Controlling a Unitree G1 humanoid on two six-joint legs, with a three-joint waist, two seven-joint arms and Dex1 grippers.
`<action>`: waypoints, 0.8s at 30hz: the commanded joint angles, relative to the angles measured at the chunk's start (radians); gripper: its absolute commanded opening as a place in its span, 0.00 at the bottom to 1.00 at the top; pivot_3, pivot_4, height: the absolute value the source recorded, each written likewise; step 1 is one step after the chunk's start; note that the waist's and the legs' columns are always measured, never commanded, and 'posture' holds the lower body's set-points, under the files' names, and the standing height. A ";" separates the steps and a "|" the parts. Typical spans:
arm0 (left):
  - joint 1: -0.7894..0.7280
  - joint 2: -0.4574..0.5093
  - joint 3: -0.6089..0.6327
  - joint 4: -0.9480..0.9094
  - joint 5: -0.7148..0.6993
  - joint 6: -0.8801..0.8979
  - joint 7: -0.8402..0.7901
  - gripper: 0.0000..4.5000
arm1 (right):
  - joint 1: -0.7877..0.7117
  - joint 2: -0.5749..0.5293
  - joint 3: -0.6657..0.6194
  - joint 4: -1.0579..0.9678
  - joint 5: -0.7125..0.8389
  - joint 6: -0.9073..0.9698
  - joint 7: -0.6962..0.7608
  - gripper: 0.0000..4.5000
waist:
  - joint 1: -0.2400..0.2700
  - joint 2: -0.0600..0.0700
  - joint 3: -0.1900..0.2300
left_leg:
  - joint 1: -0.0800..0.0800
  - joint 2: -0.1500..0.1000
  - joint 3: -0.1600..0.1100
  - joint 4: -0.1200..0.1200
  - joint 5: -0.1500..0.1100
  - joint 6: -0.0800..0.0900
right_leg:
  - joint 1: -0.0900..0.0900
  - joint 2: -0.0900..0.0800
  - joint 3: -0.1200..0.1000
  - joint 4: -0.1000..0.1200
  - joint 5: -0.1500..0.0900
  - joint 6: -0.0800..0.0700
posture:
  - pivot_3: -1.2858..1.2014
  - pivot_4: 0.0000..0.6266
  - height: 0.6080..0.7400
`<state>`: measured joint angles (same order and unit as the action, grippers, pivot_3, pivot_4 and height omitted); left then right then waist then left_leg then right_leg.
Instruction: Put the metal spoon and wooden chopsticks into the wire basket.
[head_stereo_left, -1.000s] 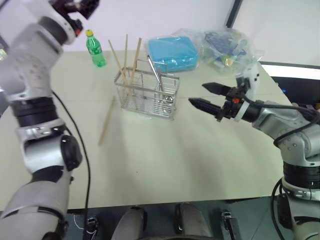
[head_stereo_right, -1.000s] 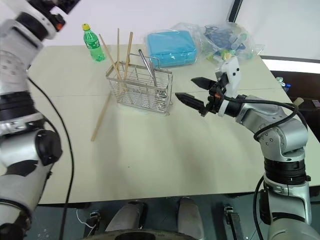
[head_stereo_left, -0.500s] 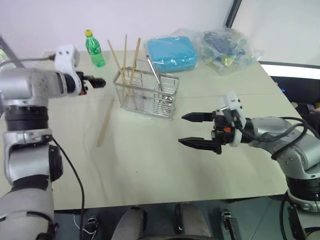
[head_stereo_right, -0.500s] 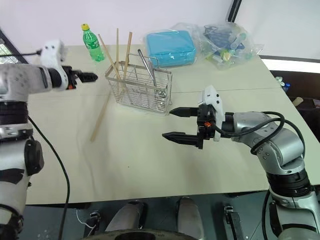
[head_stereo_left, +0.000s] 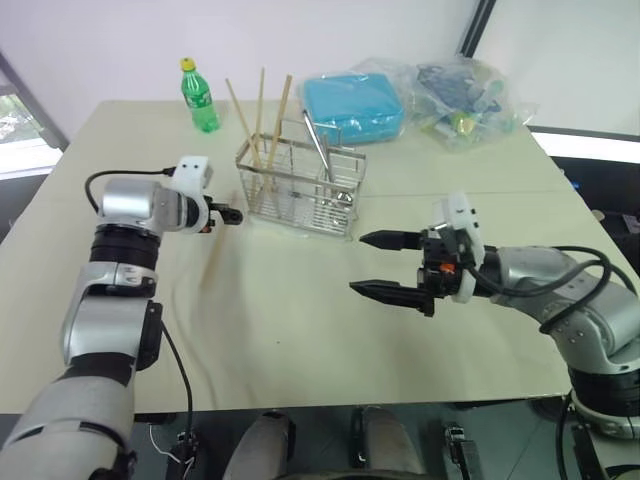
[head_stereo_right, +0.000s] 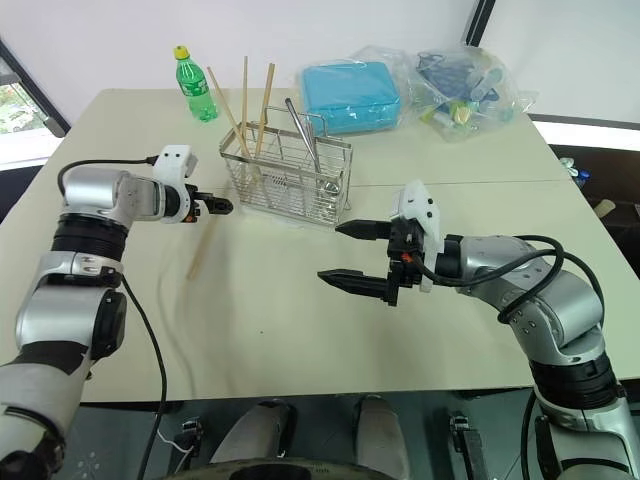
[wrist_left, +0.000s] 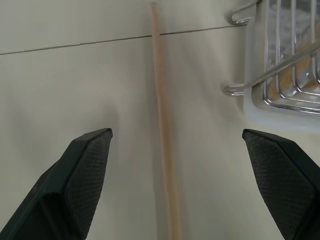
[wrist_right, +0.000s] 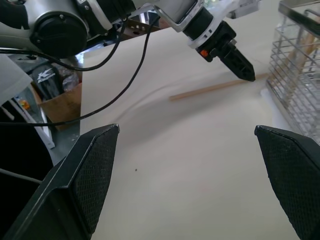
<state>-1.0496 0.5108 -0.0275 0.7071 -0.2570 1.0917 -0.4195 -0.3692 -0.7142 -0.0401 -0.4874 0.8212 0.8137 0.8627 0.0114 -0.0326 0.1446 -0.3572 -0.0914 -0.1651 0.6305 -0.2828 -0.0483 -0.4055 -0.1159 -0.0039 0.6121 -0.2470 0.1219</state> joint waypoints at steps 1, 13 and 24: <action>-0.037 -0.008 -0.020 0.056 0.043 -0.061 -0.030 0.98 | 0.000 0.013 -0.027 -0.043 0.035 -0.002 -0.020 1.00 | 0.000 0.000 0.000 | 0.000 0.000 0.000 0.000 0.000 0.000 | 0.000 0.000 0.000 0.000 0.000 0.000 | 0.52 0.24 0.88; -0.057 -0.007 0.017 0.145 0.082 -0.110 -0.052 0.09 | -0.009 0.013 -0.021 -0.019 0.028 -0.015 -0.018 1.00 | 0.000 0.000 0.000 | 0.000 0.000 0.000 0.000 0.000 0.000 | 0.000 0.000 0.000 0.000 0.000 0.000 | 0.52 0.24 0.88; -0.032 0.056 0.155 0.102 0.074 -0.153 0.079 0.01 | -0.049 0.012 -0.010 0.020 0.008 -0.031 0.016 1.00 | -0.006 0.000 0.000 | 0.000 0.000 0.000 0.000 0.000 0.000 | 0.000 0.000 0.000 0.000 0.000 0.000 | 0.52 0.24 0.88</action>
<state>-1.0726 0.5405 0.0793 0.8559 -0.1846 0.9697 -0.3741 -0.3920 -0.7010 -0.0380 -0.4626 0.8282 0.8040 0.8711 0.0051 -0.0328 0.1445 -0.3568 -0.0910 -0.1649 0.6305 -0.2829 -0.0480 -0.4059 -0.1156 -0.0040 0.6124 -0.2469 0.1220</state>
